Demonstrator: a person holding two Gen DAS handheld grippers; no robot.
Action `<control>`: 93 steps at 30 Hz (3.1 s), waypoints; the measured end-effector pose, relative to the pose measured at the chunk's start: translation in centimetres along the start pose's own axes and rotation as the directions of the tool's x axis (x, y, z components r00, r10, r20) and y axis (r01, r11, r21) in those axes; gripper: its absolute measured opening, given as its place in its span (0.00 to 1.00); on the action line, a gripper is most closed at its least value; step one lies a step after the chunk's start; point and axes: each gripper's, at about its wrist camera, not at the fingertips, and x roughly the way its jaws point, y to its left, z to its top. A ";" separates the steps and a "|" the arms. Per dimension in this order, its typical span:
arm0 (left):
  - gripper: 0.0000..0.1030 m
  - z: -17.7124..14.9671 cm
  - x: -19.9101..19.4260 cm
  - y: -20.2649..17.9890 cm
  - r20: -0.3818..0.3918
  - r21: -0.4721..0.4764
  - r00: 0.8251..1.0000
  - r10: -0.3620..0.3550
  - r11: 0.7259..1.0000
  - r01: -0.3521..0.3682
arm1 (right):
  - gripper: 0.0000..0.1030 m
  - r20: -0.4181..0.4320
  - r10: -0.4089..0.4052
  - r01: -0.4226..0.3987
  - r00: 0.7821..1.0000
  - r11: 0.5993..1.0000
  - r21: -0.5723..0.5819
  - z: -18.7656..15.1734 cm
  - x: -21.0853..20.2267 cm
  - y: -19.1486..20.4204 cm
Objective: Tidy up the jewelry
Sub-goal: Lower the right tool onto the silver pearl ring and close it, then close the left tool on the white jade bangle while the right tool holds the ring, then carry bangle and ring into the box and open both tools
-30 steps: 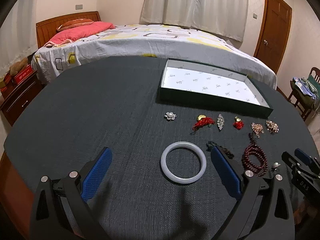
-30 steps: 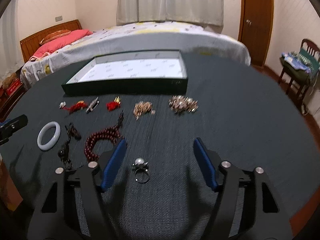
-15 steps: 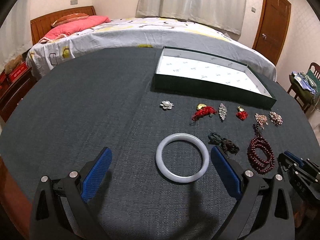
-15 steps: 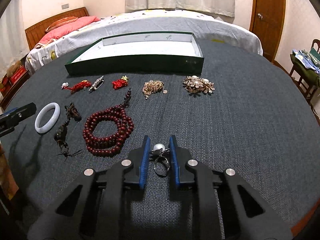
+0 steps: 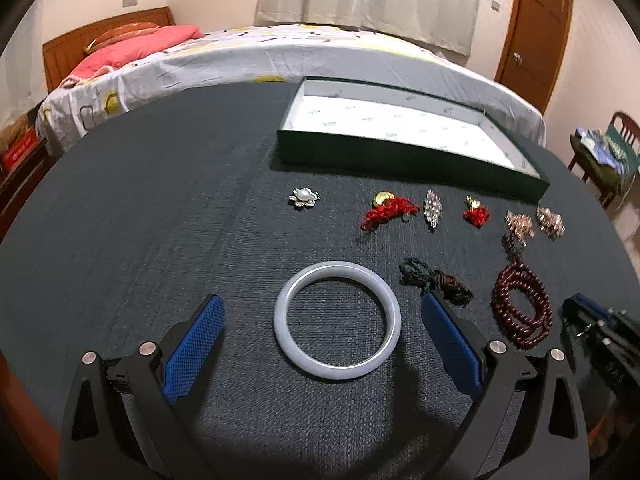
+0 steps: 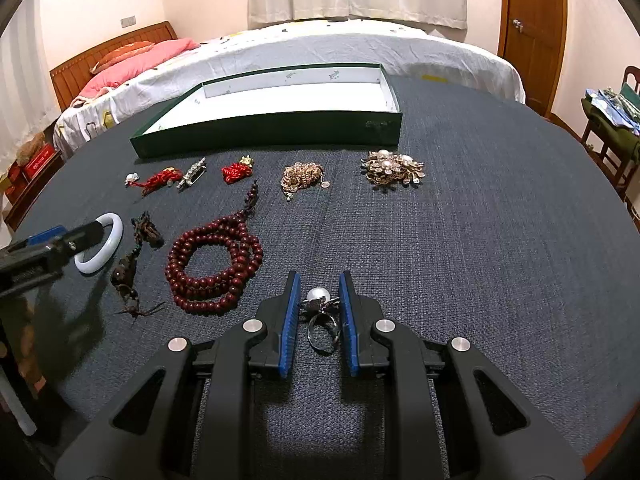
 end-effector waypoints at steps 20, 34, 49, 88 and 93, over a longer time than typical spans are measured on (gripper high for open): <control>0.65 -0.6 0.4 0.2 0.003 -0.012 0.999 -0.032 0.999 0.032 | 0.19 0.001 0.004 -0.004 1.000 1.000 0.001 0.0 0.0 0.1; 0.65 0.2 -1.3 0.5 0.064 -0.014 0.998 0.004 1.000 -0.003 | 0.19 0.034 0.014 -0.015 0.999 1.000 0.021 0.8 -0.5 -0.1; 0.65 7.9 -0.9 -1.1 0.160 0.039 0.987 -0.035 0.999 0.029 | 0.19 0.147 0.041 -0.045 0.988 0.999 0.019 9.0 -0.2 -0.2; 0.70 14.4 13.3 -2.3 -0.029 0.119 0.999 -0.028 0.992 0.031 | 0.20 -0.003 -0.042 0.042 0.999 0.999 0.019 15.8 12.8 -3.3; 0.73 14.4 13.3 -2.4 -0.033 0.126 0.999 -0.031 0.991 0.035 | 0.29 -0.002 -0.038 0.038 0.999 0.999 0.012 15.9 12.8 -3.2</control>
